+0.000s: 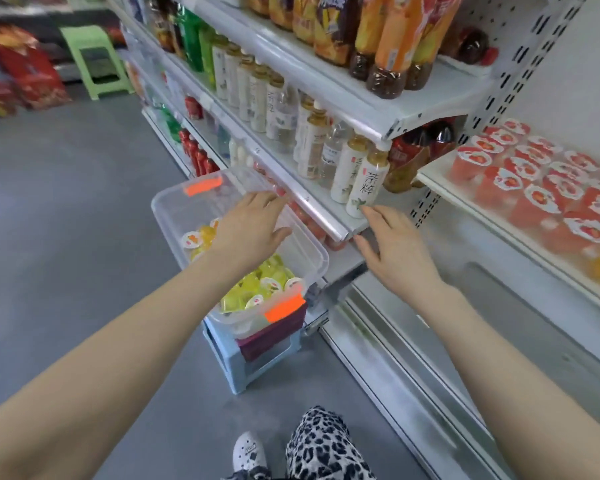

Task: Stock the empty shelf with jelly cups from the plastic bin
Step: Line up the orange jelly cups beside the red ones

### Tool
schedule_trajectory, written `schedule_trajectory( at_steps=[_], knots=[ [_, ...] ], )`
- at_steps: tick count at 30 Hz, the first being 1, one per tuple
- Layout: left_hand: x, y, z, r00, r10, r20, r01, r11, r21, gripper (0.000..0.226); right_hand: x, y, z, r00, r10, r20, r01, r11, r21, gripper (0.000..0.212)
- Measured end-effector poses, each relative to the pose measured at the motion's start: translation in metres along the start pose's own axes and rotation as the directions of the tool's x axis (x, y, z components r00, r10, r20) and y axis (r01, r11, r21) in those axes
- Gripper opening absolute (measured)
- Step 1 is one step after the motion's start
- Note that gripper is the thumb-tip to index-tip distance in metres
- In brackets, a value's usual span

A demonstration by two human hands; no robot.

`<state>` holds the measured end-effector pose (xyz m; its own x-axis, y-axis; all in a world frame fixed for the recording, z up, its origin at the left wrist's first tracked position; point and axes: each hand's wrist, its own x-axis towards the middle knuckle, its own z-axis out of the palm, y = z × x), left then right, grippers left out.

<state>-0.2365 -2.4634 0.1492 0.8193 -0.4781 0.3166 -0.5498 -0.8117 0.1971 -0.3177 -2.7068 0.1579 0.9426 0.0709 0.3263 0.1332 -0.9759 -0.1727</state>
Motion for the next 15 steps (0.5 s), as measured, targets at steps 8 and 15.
schedule_trajectory(
  at_steps=[8, 15],
  knots=[
    [-0.048, -0.100, 0.041, 0.945, -0.321, 0.063, 0.318, 0.946, 0.061, 0.046, 0.065, -0.038, 0.098, 0.963, -0.206, 0.175, 0.183, 0.973, 0.140, 0.051],
    [-0.049, -0.142, 0.075, 0.894, -0.432, 0.119, 0.417, 0.899, 0.133, 0.049, 0.137, -0.053, 0.182, 0.824, -0.344, 0.451, 0.296, 0.939, 0.175, 0.052]
  ],
)
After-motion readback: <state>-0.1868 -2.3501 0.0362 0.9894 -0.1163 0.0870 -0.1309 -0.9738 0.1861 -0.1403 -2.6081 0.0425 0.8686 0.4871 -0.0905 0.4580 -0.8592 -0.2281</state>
